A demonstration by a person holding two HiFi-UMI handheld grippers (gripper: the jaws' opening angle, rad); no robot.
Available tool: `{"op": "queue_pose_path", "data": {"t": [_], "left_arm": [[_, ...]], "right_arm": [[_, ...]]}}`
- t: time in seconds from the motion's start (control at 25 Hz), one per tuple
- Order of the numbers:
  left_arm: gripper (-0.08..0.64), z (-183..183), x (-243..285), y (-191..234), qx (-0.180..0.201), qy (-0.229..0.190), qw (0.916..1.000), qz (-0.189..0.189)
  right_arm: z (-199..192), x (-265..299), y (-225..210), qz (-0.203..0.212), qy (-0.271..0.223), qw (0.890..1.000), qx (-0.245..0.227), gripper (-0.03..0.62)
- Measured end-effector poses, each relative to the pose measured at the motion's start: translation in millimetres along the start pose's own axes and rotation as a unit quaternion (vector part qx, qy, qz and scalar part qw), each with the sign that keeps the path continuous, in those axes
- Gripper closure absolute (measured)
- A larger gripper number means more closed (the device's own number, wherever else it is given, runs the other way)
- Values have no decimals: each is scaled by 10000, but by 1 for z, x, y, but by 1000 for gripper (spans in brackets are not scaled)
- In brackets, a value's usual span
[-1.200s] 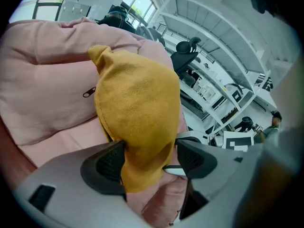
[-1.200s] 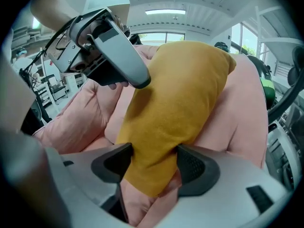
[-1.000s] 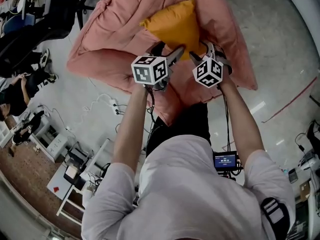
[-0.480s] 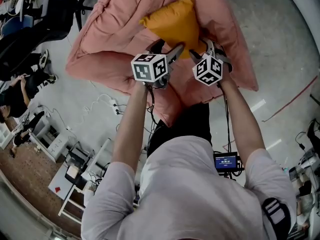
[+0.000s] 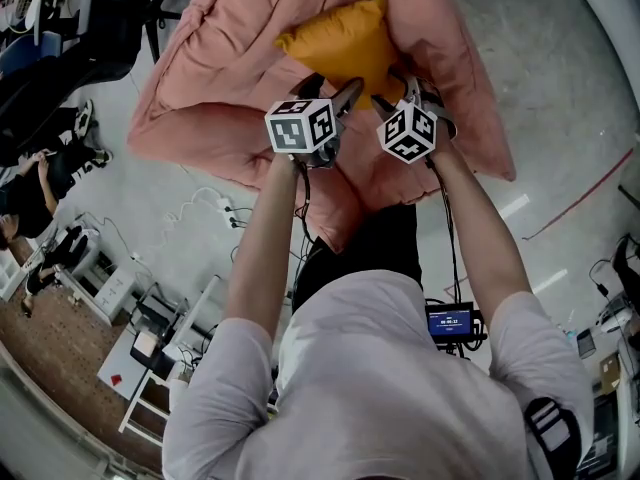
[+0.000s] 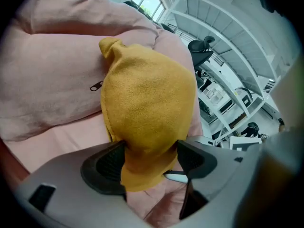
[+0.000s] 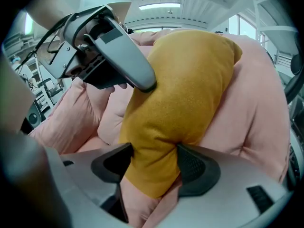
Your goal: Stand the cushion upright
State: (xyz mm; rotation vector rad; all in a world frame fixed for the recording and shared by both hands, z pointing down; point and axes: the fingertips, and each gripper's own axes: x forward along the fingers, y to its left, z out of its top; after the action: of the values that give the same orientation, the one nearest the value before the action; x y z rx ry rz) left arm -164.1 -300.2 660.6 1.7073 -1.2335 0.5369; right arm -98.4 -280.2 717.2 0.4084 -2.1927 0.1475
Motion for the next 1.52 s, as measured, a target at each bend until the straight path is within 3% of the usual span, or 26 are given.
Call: {"op": "queue_pose_path", "data": {"t": [0.32, 0.6, 0.76, 0.96, 1.32, 1.4, 1.52], "left_arm": [[199, -3, 8, 3, -27, 72, 10000, -11], [199, -5, -1, -1, -300, -104, 9995, 40], [199, -9, -16, -9, -445, -223, 9986, 153], [199, -14, -37, 0, -891, -542, 9941, 310], [203, -41, -75, -10, -653, -761, 9934, 553], [265, -46, -89, -16, -661, -951, 9913, 624], [401, -58, -114, -21, -809, -1195, 9860, 835]], "right_arm": [[-4, 6, -2, -24, -167, 9998, 86, 278], [-6, -6, 2, 5, -232, 9997, 98, 278], [-5, -23, 3, -85, -301, 9988, 385, 278], [2, -36, 2, -282, -524, 9946, 852, 278], [14, -68, 28, -508, -713, 9893, 1171, 278], [22, -80, 36, -486, -857, 9869, 1280, 317], [31, -102, 46, -588, -1107, 9794, 1586, 435]]}}
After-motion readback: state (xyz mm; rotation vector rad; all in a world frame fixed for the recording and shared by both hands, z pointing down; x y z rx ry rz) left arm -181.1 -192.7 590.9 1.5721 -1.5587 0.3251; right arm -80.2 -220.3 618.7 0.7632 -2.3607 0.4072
